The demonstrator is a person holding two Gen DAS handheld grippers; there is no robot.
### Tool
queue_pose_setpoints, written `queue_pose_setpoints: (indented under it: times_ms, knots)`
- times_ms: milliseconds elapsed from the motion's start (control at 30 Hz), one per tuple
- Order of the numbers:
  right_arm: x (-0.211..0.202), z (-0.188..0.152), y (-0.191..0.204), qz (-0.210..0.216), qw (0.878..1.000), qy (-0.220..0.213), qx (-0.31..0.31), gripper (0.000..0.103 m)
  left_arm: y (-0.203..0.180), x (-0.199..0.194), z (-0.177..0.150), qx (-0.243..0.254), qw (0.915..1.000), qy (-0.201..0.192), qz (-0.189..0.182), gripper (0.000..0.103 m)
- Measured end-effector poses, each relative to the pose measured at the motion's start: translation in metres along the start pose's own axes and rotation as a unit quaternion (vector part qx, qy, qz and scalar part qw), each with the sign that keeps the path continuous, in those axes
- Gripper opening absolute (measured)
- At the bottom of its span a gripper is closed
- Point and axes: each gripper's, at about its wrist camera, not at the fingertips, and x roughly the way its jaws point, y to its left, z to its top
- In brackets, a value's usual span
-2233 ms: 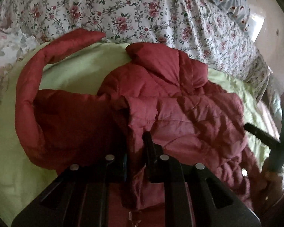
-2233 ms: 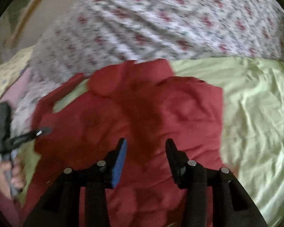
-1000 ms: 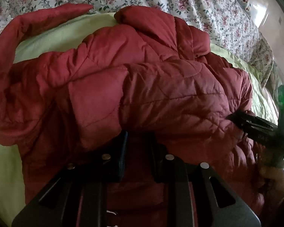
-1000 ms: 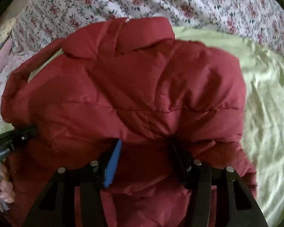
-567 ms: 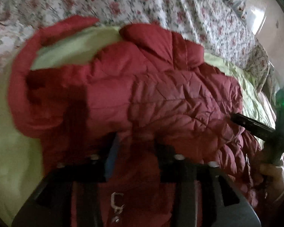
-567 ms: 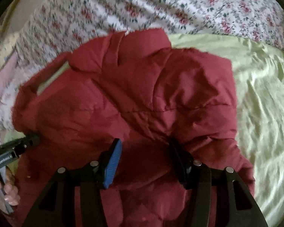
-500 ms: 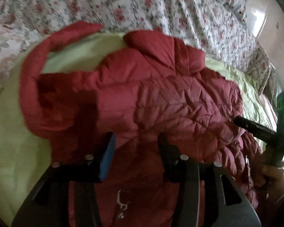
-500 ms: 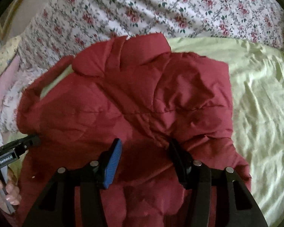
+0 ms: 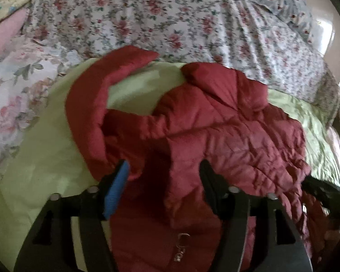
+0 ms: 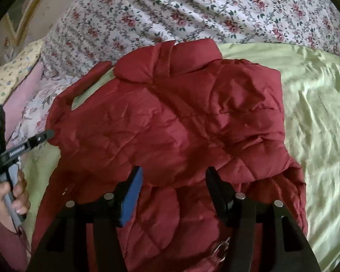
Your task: Fold large clothes
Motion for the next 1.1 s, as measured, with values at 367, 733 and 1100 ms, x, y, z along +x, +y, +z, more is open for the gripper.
queue_pose_setpoints:
  times_ms: [367, 733, 1100]
  knots:
    - [-0.008, -0.006, 0.017, 0.03, 1.0, 0.002, -0.008, 0.065, -0.01, 0.065, 0.103, 0.084, 0.977, -0.001, 0.196, 0.085]
    - [-0.017, -0.012, 0.013, 0.037, 0.999, -0.003, 0.0, 0.066, 0.016, 0.175, 0.14, 0.099, 0.9406, 0.098, 0.31, 0.013]
    - [-0.023, -0.016, 0.012, 0.04, 0.999, -0.011, 0.013, 0.066, 0.028, 0.067, 0.122, -0.011, 0.9938, -0.018, 0.109, 0.008]
